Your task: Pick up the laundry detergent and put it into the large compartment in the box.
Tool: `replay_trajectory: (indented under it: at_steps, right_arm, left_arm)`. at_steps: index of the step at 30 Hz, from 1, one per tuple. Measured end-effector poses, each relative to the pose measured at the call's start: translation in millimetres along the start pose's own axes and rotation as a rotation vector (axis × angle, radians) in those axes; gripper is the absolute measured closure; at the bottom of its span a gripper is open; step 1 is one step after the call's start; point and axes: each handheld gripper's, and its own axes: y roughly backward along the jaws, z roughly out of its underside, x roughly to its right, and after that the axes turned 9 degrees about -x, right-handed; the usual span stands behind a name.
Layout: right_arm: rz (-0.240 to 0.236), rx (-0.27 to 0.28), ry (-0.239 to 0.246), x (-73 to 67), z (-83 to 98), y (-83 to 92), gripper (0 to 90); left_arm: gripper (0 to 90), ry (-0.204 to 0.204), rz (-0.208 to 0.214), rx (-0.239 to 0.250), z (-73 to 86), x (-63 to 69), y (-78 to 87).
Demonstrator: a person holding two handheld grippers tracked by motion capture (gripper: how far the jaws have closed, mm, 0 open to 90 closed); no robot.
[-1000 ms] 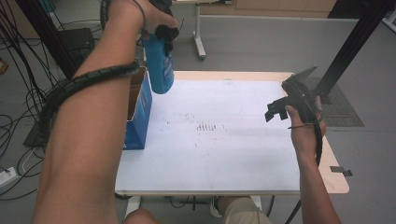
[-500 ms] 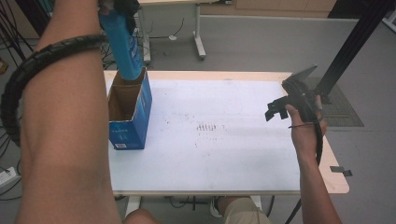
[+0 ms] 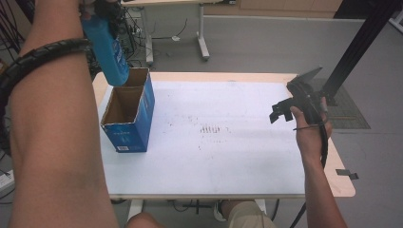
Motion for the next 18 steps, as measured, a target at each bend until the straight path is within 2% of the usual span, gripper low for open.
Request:
replay_trajectory:
  at_steps: [6, 18]
  right_arm:
    - [0.003, -0.002, -0.002, -0.1, -0.4, -1.6, 5.7]
    - [0.006, -0.005, -0.009, 0.9, -0.1, -3.4, 5.7]
  left_arm:
    - [37.5, 0.011, -0.017, -0.017, -3.0, -3.0, -6.5]
    - [37.4, 0.019, -0.013, -0.038, -7.2, -11.2, -26.2]
